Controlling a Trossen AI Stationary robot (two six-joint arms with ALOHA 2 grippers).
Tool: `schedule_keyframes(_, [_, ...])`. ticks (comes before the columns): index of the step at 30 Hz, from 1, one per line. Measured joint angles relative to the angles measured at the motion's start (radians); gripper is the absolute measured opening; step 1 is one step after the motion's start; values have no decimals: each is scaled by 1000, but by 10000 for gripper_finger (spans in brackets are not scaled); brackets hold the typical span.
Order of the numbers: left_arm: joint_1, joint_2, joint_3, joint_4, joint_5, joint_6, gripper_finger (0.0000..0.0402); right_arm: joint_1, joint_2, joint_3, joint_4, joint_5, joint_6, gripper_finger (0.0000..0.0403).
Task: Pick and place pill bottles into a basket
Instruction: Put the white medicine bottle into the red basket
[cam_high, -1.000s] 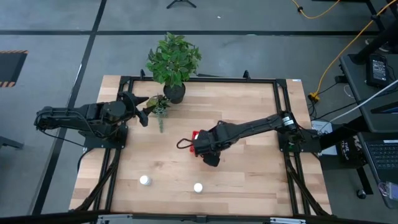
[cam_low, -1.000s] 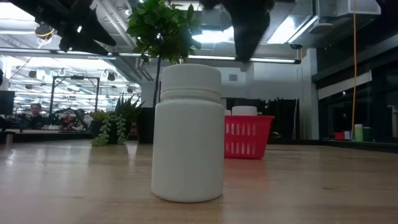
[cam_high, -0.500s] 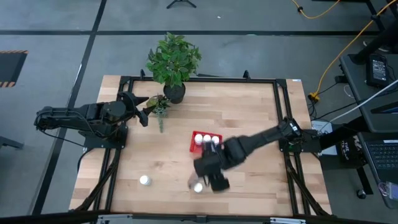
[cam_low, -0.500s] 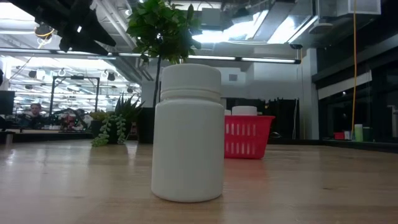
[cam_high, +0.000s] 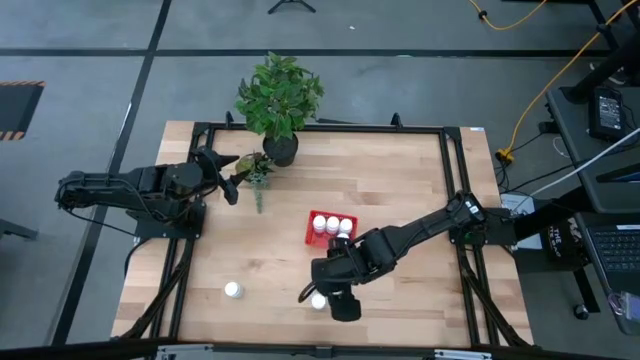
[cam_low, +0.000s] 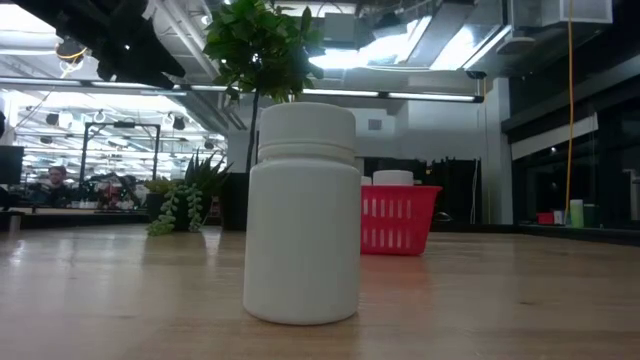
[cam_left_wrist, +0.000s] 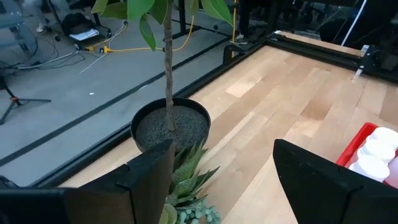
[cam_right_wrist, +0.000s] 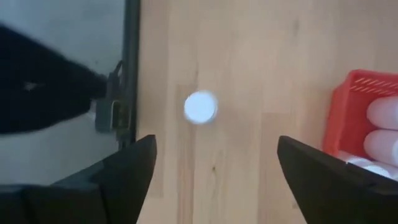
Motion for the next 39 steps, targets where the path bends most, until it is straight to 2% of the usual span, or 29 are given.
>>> schedule_keyframes(4, [0, 0, 0, 0, 0, 0, 267, 18, 21, 1, 28, 80, 69, 333])
schedule_keyframes(15, [0, 0, 0, 0, 0, -1, 267, 44, 181, 0, 144, 59, 232, 327])
schedule_keyframes(28, [0, 0, 0, 1, 0, -1, 267, 34, 276, 1, 163, 56, 234, 327])
schedule_keyframes(39, [0, 0, 0, 1, 0, -1, 267, 21, 321, 1, 156, -6, 258, 327])
